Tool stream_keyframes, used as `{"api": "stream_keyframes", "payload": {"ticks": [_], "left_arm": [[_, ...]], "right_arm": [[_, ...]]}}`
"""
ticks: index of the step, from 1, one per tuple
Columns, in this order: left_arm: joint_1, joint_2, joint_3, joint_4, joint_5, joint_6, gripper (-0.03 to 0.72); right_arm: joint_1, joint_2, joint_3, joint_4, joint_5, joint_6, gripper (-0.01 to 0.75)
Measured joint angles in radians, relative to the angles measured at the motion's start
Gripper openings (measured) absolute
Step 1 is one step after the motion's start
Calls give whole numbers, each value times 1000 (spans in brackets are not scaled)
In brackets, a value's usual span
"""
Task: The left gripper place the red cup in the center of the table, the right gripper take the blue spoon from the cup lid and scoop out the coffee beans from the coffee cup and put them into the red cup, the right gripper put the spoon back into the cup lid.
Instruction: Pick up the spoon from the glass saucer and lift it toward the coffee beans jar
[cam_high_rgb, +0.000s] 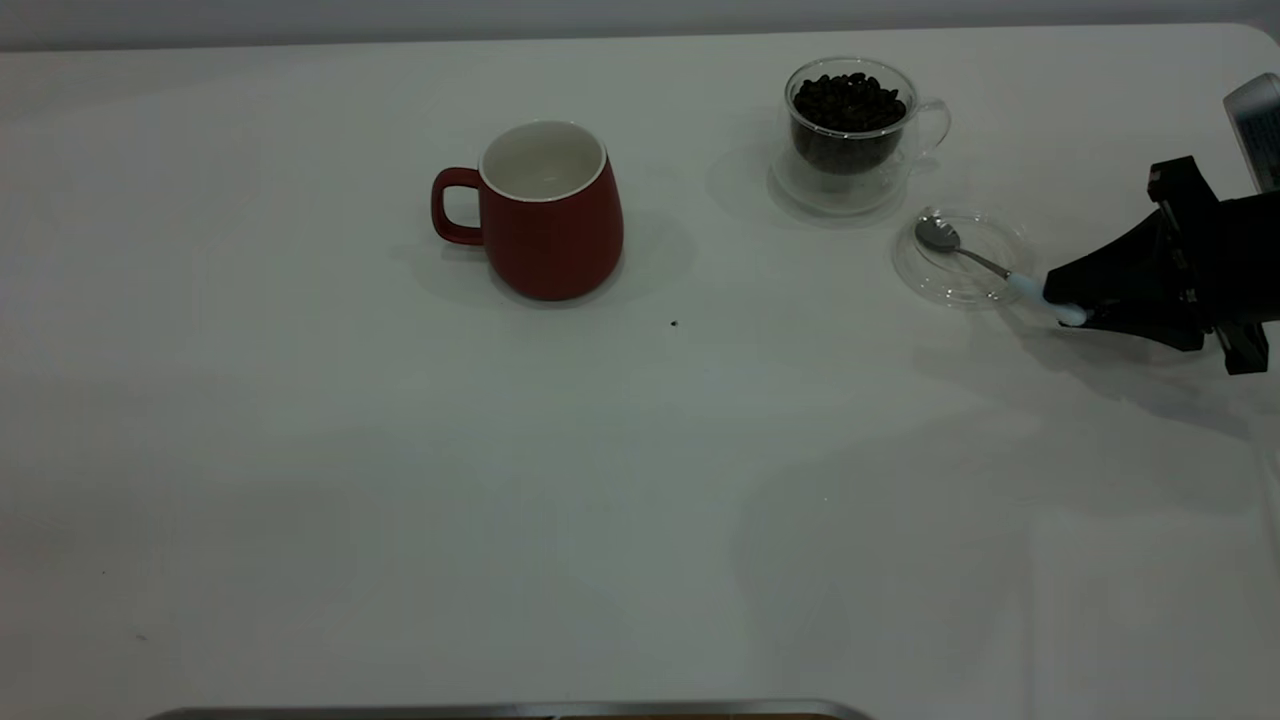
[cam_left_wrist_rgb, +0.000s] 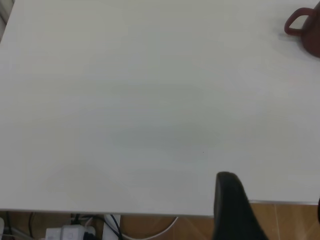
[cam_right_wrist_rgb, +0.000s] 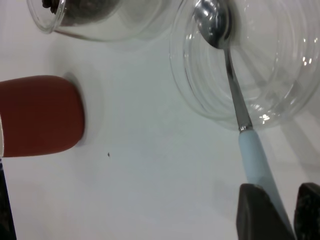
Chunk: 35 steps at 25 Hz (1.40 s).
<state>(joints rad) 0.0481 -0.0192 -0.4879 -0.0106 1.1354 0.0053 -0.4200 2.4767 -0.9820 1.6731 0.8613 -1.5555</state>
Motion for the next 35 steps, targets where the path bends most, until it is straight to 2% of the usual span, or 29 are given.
{"api": "stream_keyframes", "payload": {"ticks": [9, 11, 19, 35], "left_arm": [[0, 0, 0, 0, 0, 3, 467], [0, 0, 0, 0, 0, 3, 467], [0, 0, 0, 0, 0, 3, 467], [0, 0, 0, 0, 0, 2, 467]], "right_arm": [[-8, 0, 0, -30, 1, 31, 458], [-11, 0, 4, -37, 1, 42, 483], [0, 0, 22, -23, 41, 45, 497], [32, 0, 22, -22, 43, 44, 478]]}}
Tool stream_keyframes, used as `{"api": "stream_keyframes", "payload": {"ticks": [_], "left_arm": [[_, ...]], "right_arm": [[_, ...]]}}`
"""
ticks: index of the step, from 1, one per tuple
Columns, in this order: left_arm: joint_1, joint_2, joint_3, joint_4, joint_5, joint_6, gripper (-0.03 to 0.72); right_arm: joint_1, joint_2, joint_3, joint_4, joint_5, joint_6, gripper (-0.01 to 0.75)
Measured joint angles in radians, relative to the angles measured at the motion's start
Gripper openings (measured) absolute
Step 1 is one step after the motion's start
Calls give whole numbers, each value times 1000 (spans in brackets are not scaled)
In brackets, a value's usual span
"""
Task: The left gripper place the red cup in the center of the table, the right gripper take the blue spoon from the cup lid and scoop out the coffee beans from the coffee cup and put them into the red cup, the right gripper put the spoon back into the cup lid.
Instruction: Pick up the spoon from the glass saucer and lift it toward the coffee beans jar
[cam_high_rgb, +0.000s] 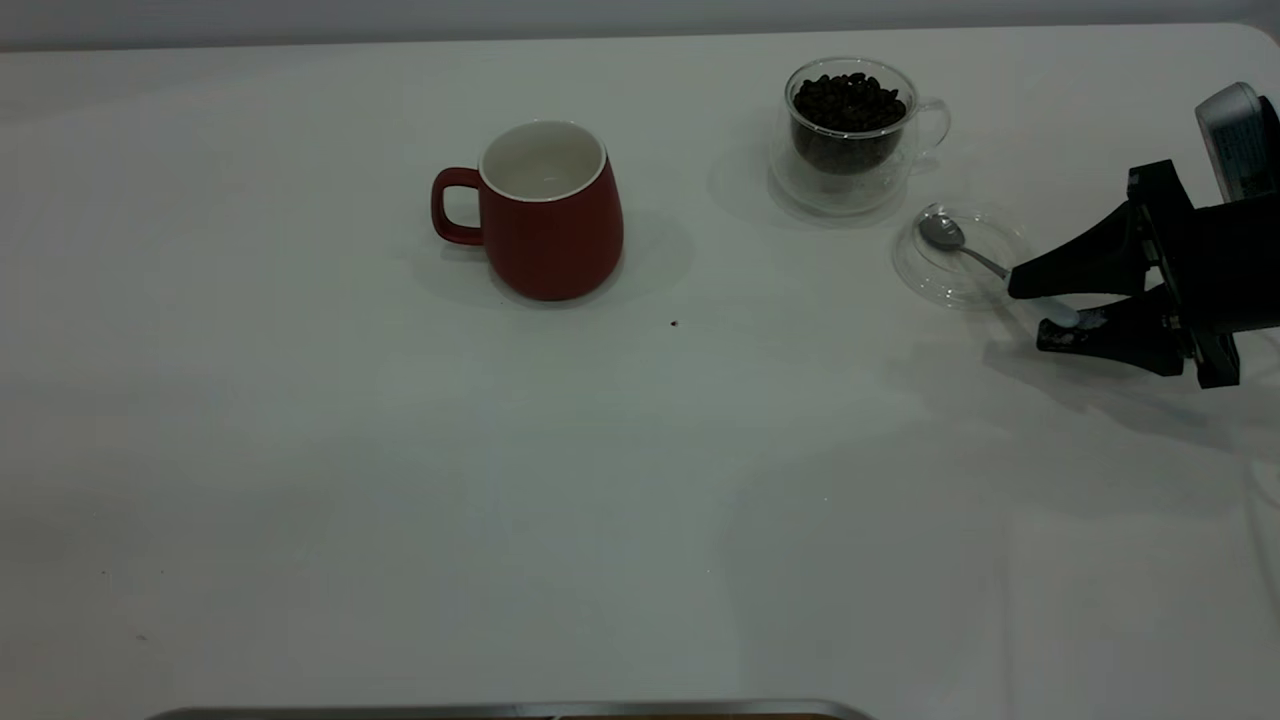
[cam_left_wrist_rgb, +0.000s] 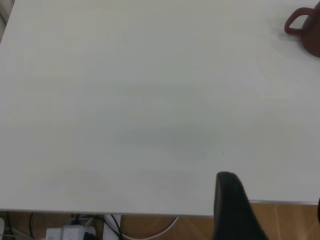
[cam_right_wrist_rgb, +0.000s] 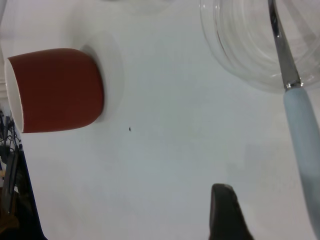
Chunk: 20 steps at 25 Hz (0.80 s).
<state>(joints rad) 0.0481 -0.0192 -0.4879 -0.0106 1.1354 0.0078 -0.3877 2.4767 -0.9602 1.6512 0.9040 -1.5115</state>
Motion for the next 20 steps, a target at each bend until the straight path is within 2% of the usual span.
{"api": "stream_keyframes", "payload": {"ticks": [9, 20], "left_arm": [[0, 0, 0, 0, 0, -2, 467], [0, 0, 0, 0, 0, -2, 467]], "right_arm": [[0, 0, 0, -3, -3, 0, 437], [12, 0, 15, 30, -36, 25, 487]]}}
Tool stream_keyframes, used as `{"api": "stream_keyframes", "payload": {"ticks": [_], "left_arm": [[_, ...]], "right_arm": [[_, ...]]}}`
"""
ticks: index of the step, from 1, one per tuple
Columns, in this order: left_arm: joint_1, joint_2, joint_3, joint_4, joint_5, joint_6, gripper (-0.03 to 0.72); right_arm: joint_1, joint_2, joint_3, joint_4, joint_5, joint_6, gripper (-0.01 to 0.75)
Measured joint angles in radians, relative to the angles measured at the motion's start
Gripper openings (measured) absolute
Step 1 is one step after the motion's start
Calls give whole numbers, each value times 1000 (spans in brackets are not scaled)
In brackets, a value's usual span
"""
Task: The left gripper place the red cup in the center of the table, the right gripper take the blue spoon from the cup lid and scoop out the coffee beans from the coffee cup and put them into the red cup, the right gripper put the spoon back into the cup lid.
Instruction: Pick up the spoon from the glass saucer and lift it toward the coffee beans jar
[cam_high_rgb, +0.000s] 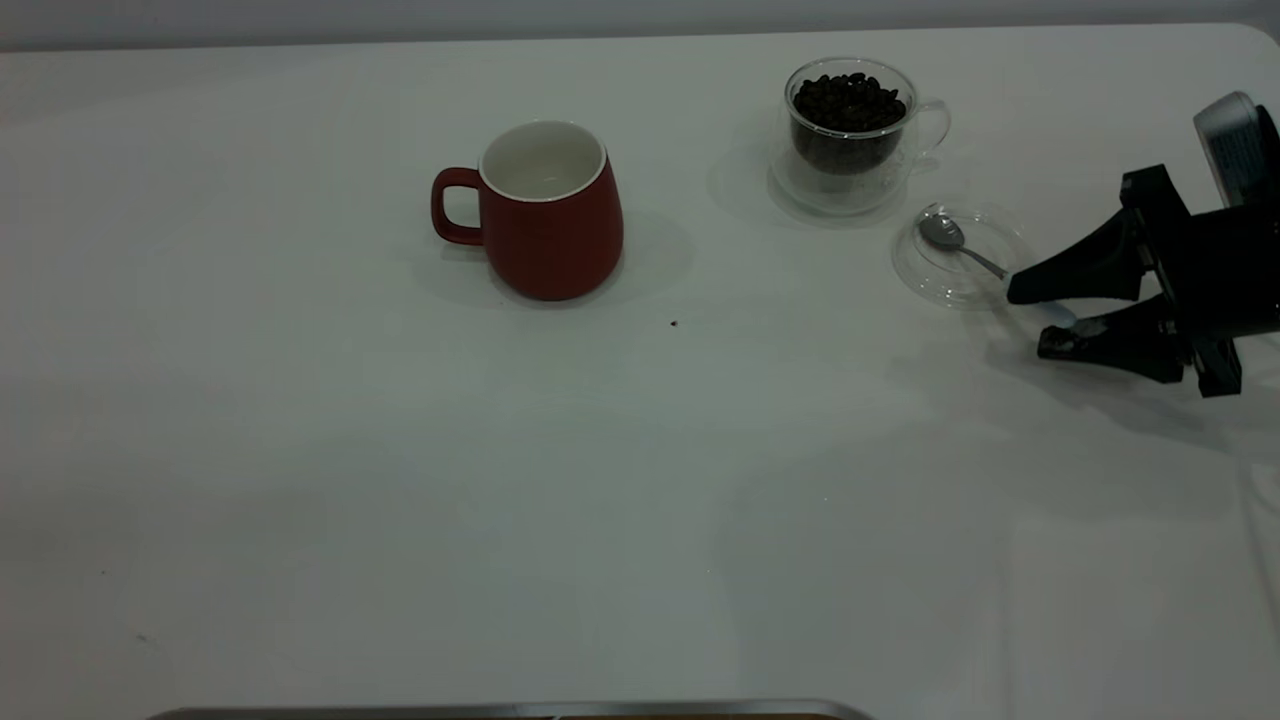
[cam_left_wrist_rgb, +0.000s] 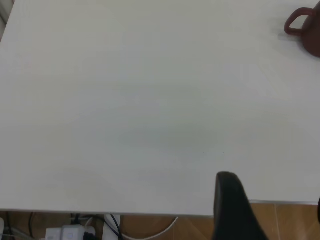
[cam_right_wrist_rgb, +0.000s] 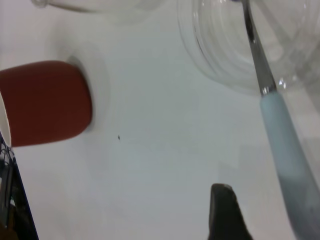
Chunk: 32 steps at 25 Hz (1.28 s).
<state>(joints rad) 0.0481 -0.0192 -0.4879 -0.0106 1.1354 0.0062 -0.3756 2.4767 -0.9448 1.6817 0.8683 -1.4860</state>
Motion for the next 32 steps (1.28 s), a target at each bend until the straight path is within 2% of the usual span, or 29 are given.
{"api": "stream_keyframes", "payload": {"ticks": [11, 21, 28, 32], "left_arm": [[0, 0, 0, 0, 0, 2, 467], [0, 0, 0, 0, 0, 2, 467], [0, 0, 0, 0, 0, 2, 467], [0, 0, 0, 0, 0, 2, 467]], "right_arm": [[7, 0, 12, 28, 11, -38, 473], [7, 0, 13, 19, 13, -42, 291], [7, 0, 13, 17, 21, -42, 121], [7, 0, 13, 15, 42, -42, 118]]}}
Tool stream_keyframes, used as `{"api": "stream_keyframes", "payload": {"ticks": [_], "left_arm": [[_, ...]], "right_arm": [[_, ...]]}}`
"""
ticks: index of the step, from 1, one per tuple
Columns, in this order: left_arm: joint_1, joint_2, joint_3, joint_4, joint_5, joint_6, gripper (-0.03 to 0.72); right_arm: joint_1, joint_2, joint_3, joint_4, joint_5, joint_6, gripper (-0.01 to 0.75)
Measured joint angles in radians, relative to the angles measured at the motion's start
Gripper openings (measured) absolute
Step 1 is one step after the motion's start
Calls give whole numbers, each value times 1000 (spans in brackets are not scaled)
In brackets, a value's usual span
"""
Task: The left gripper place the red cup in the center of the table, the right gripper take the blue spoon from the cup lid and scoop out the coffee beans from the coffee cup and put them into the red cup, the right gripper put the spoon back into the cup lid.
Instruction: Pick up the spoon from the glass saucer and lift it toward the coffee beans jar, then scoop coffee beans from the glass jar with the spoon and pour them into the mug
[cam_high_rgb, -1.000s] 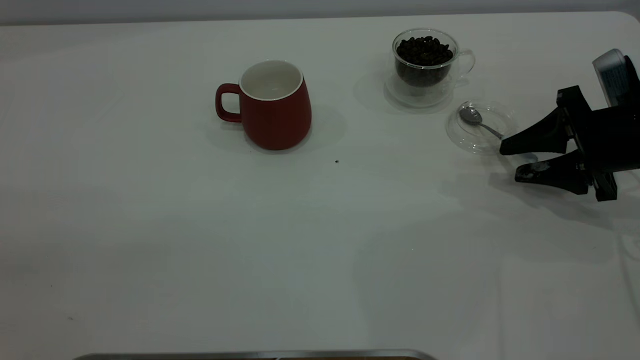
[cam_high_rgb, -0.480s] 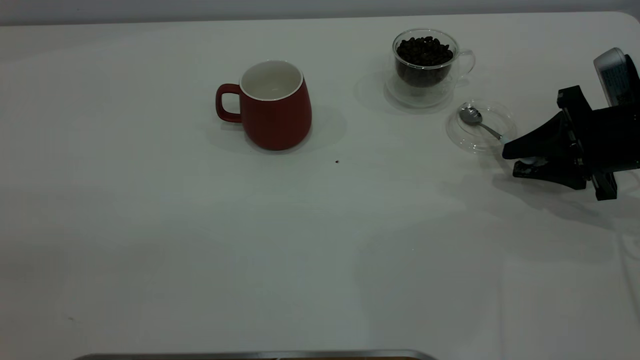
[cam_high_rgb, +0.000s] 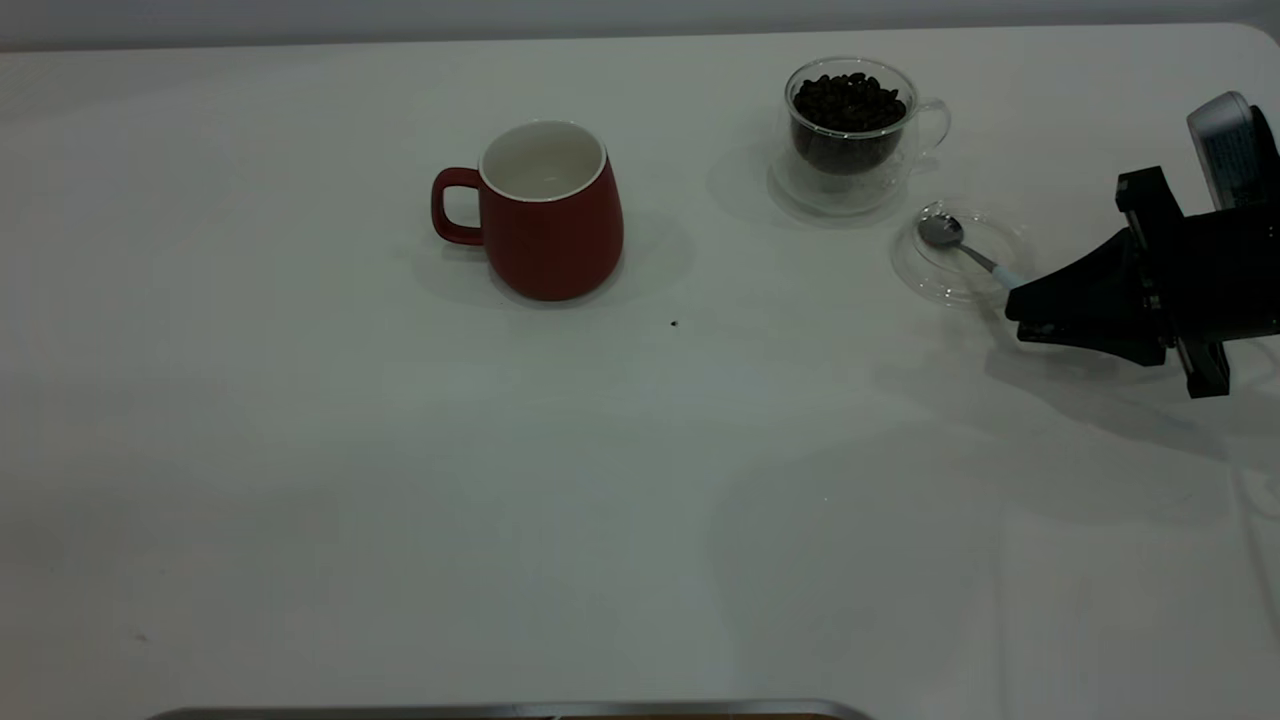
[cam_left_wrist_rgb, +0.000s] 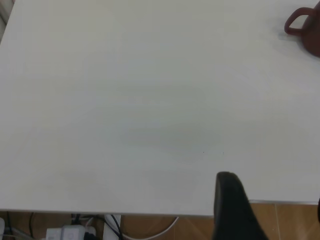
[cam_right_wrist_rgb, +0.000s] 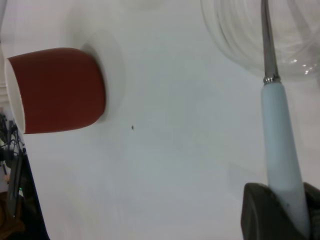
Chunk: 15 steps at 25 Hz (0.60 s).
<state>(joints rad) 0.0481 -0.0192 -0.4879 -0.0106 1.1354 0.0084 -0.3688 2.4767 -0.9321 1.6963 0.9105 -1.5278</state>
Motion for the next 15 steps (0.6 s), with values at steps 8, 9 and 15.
{"api": "stream_keyframes", "payload": {"ticks": [8, 9, 15], "left_arm": [[0, 0, 0, 0, 0, -2, 467], [0, 0, 0, 0, 0, -2, 467], [0, 0, 0, 0, 0, -2, 467]], "right_arm": [[0, -70, 1, -101, -2, 102, 118], [0, -89, 1, -109, -2, 123, 118], [0, -193, 4, -245, -17, 268, 118]]}}
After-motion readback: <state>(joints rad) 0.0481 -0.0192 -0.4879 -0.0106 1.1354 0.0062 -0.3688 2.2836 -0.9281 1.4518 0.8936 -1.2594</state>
